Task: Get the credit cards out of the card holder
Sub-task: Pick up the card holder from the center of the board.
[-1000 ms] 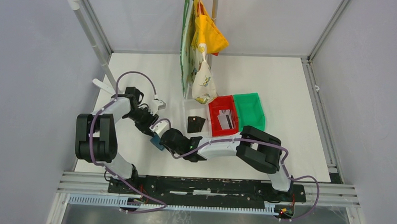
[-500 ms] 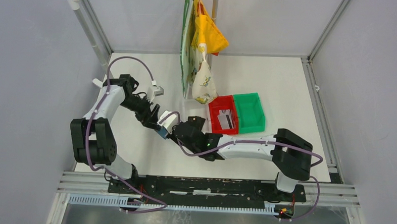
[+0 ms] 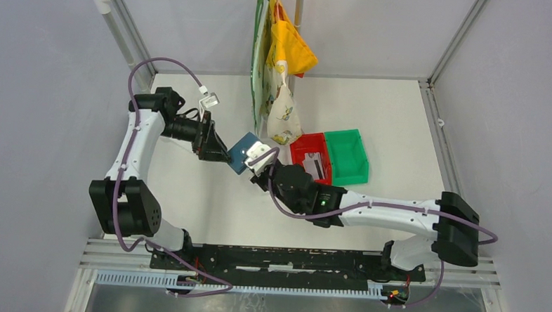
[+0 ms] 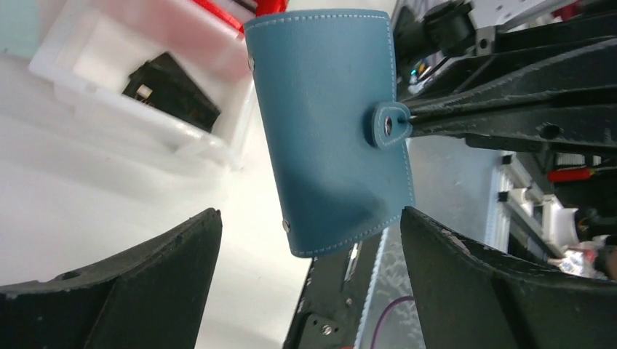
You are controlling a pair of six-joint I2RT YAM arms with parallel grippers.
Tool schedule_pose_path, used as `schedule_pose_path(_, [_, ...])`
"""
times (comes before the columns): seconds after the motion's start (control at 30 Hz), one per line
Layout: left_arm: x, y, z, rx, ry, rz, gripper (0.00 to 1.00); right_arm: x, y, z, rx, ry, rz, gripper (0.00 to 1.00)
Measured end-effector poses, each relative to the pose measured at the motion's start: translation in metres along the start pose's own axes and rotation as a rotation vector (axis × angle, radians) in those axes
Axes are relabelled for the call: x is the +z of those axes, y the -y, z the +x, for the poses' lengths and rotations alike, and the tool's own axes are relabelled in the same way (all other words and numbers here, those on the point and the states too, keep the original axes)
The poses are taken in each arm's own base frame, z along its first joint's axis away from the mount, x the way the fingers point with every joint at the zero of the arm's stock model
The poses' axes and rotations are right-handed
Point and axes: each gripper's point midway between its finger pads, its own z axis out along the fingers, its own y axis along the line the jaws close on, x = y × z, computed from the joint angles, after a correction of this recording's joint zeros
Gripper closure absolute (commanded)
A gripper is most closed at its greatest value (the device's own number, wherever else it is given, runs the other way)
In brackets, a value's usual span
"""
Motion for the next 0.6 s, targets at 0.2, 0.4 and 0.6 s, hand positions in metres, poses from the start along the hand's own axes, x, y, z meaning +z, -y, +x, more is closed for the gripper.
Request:
schedule_pose_path(0.2, [-0.004,0.03,-0.028,-0.043,0.1,0.078,0.07,-0.018,0.021,-0.026,0.046,0.088,0.055,1.0])
schedule_pose_path(0.4, [-0.001,0.066,-0.051,-0.062,0.139,0.178,0.09,-0.025,0.031,-0.047,0.073,0.156,0.091,1.0])
schedule_pose_path(0.6, [-0.001,0.078,-0.056,-0.117,0.142,0.211,0.27,-0.03,0.031,-0.062,0.079,0.206,0.102,1.0])
